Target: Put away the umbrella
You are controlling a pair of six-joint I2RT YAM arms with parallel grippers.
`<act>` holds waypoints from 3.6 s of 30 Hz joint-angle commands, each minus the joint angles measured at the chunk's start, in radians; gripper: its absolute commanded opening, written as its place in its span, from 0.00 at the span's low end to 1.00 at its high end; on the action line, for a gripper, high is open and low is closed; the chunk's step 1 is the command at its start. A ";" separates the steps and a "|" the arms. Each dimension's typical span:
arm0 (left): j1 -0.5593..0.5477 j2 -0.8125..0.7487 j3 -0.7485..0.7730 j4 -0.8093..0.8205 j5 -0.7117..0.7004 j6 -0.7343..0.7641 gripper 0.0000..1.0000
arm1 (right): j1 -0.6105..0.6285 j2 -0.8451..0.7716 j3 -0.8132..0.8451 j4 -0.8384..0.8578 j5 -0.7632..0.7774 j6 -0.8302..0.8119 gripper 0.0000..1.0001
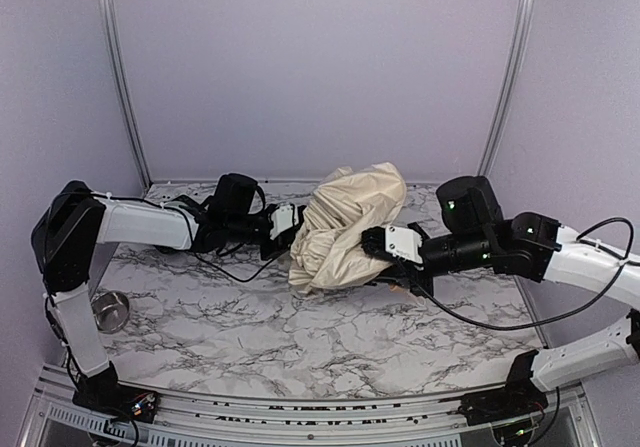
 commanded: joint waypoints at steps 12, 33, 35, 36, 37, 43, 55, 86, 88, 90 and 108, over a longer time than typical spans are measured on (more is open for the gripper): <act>0.040 0.151 0.130 -0.034 -0.116 0.191 0.00 | 0.257 0.178 -0.246 0.294 0.231 -0.215 0.00; 0.040 0.250 0.177 0.145 -0.313 0.222 0.00 | 0.278 0.615 -0.184 0.232 0.028 0.046 0.00; 0.040 0.269 0.195 0.175 -0.369 0.202 0.00 | 0.276 0.643 -0.160 0.217 0.036 0.065 0.00; 0.042 0.281 0.210 0.187 -0.404 0.183 0.01 | 0.270 0.660 -0.145 0.201 0.027 0.067 0.00; 0.044 0.296 0.234 0.195 -0.446 0.161 0.08 | 0.266 0.685 -0.126 0.174 0.017 0.068 0.00; 0.078 0.347 0.354 0.205 -0.653 0.004 0.58 | 0.191 0.815 -0.023 0.069 0.034 0.129 0.00; 0.097 0.000 0.101 0.230 -0.784 -0.152 0.91 | 0.143 0.903 0.091 -0.082 -0.074 0.197 0.00; -0.408 -0.502 -0.536 -0.240 -0.333 -0.245 0.76 | 0.039 1.117 0.307 -0.312 -0.511 0.216 0.00; -0.398 -0.459 -0.524 -0.228 -0.356 -0.260 0.73 | 0.038 1.116 0.310 -0.303 -0.517 0.220 0.00; -0.376 -0.421 -0.512 -0.233 -0.323 -0.279 0.69 | 0.035 1.112 0.312 -0.287 -0.522 0.231 0.00; -0.204 -0.175 -0.249 -0.633 -0.055 -0.432 0.36 | -0.003 0.767 0.114 0.117 -0.410 0.460 0.47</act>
